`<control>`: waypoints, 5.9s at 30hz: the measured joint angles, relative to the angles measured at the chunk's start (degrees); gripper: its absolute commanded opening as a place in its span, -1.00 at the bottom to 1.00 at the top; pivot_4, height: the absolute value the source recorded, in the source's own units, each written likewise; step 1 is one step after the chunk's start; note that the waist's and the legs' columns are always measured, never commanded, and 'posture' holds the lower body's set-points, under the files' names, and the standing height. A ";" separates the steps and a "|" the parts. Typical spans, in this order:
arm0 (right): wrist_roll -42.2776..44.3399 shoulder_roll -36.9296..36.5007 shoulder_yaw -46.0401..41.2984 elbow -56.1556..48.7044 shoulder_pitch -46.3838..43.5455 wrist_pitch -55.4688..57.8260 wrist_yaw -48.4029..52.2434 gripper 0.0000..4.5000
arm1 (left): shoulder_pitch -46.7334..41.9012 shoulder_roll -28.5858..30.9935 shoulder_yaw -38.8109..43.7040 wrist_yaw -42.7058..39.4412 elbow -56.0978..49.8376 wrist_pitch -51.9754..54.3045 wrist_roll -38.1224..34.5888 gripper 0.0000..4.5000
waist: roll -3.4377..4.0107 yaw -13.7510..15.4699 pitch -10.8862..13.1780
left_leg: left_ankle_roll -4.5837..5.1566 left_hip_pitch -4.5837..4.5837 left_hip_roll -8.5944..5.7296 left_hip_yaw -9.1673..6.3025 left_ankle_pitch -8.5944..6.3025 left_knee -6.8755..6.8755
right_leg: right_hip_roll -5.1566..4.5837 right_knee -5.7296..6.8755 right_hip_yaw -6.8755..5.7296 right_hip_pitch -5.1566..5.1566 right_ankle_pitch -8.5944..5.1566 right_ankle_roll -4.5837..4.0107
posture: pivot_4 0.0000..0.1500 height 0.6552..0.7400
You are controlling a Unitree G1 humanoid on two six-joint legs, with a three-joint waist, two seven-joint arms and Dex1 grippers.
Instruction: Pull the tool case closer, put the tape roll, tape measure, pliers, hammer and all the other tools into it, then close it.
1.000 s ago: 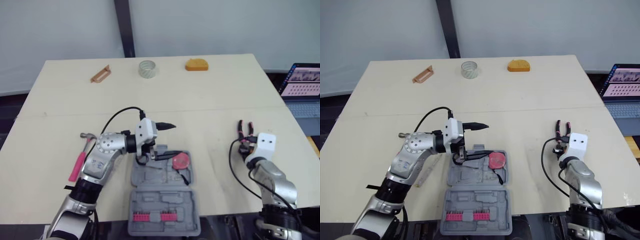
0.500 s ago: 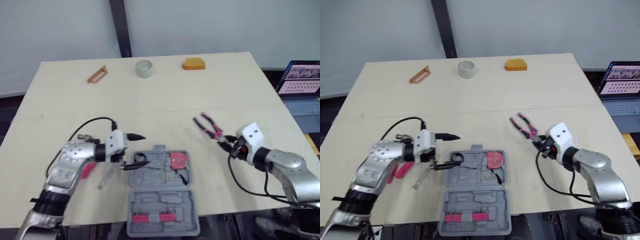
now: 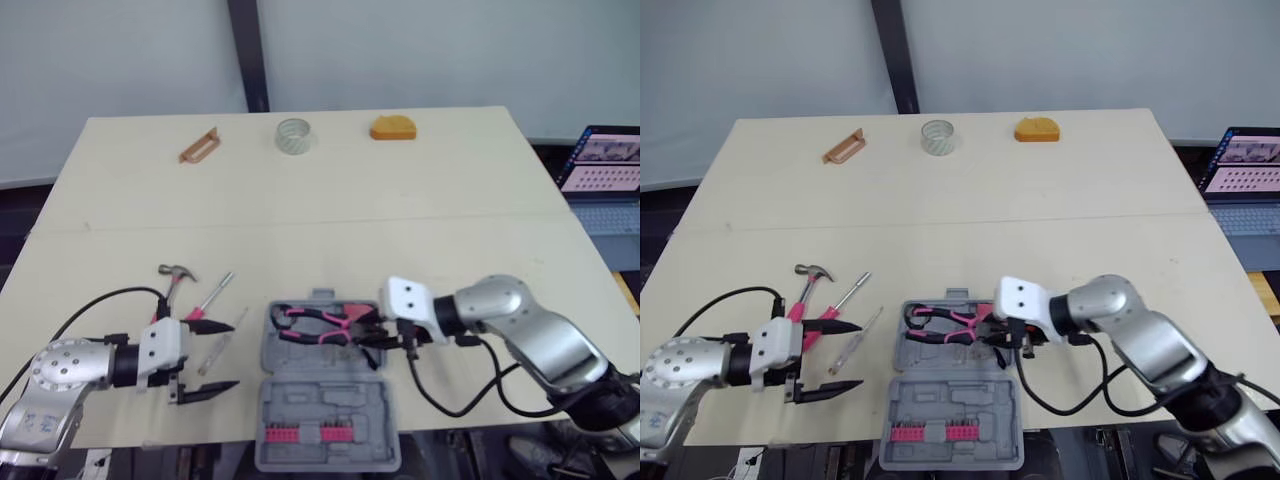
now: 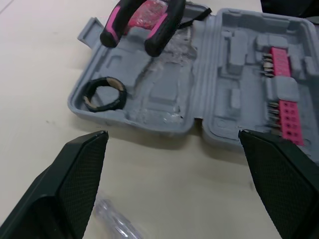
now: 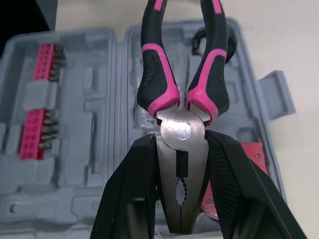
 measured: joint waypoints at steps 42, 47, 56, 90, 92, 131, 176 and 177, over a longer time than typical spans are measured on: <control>-13.11 6.16 10.83 3.64 -3.16 1.71 -0.13 -0.57 | -0.36 -2.45 0.53 4.39 2.47 -4.04 0.31 1.00 | -0.02 -0.10 -0.01 | 0.00 -0.06 0.00 0.03 0.00 -0.01 | 0.00 0.04 0.00 -0.10 0.00 0.00 | 1.00 1.00; -13.50 6.75 10.96 4.27 -2.90 1.63 -0.14 -0.57 | -0.36 -2.45 0.39 4.66 2.42 -3.76 0.32 1.00 | -0.02 -0.11 -0.01 | 0.00 -0.06 0.00 0.03 0.00 -0.01 | 0.00 0.04 0.00 -0.10 0.00 0.00 | 1.00 1.00; -13.75 7.86 11.09 5.17 -2.91 1.62 -0.14 -0.35 | -0.43 -2.45 -0.05 4.52 2.30 -3.51 0.31 1.00 | -0.02 -0.14 -0.01 | 0.00 -0.05 0.00 0.03 0.00 -0.01 | 0.00 0.05 0.00 -0.11 0.00 0.00 | 1.00 1.00; -2.01 20.43 3.46 20.02 2.29 -9.74 1.85 -0.96 | -3.00 -3.92 -2.95 4.89 2.58 -3.60 0.59 1.00 | -0.07 -0.21 -0.04 | -0.01 -0.01 0.00 0.05 0.00 -0.02 | 0.00 0.11 -0.01 -0.11 0.00 0.00 | 1.00 1.00; -2.49 20.54 3.71 20.91 2.28 -10.45 1.86 -0.96 | -2.78 -3.92 -2.94 5.00 2.57 -3.60 0.60 1.00 | -0.07 -0.21 -0.05 | -0.01 -0.01 0.00 0.05 0.00 -0.02 | 0.01 0.12 -0.01 -0.11 0.00 0.00 | 1.00 1.00; -10.43 20.95 9.86 26.35 -0.40 -17.50 1.83 -0.96 | -3.05 -3.94 -3.91 5.73 2.55 -3.47 0.69 1.00 | -0.01 -0.22 -0.90 | -0.06 0.72 0.04 0.19 -0.03 -0.26 | 0.01 0.13 0.00 0.42 -0.03 -0.05 | 1.00 1.00; 14.25 -1.10 -35.30 22.88 19.22 -1.35 2.12 0.97 | 6.47 -1.33 22.92 12.94 14.06 9.79 -5.13 1.00 | 0.03 -0.11 -0.65 | -0.10 0.52 0.33 0.60 -0.26 -0.29 | 0.14 -0.04 -0.03 0.11 -0.08 -0.18 | 1.00 1.00; 13.88 -1.39 -36.21 24.28 19.77 -2.34 1.68 0.97 | 6.48 -1.06 24.48 13.29 16.48 9.30 -5.02 1.00 | 0.03 -0.12 -0.64 | -0.09 0.52 0.33 0.63 -0.27 -0.29 | 0.14 -0.04 -0.04 0.10 -0.08 -0.18 | 1.00 1.00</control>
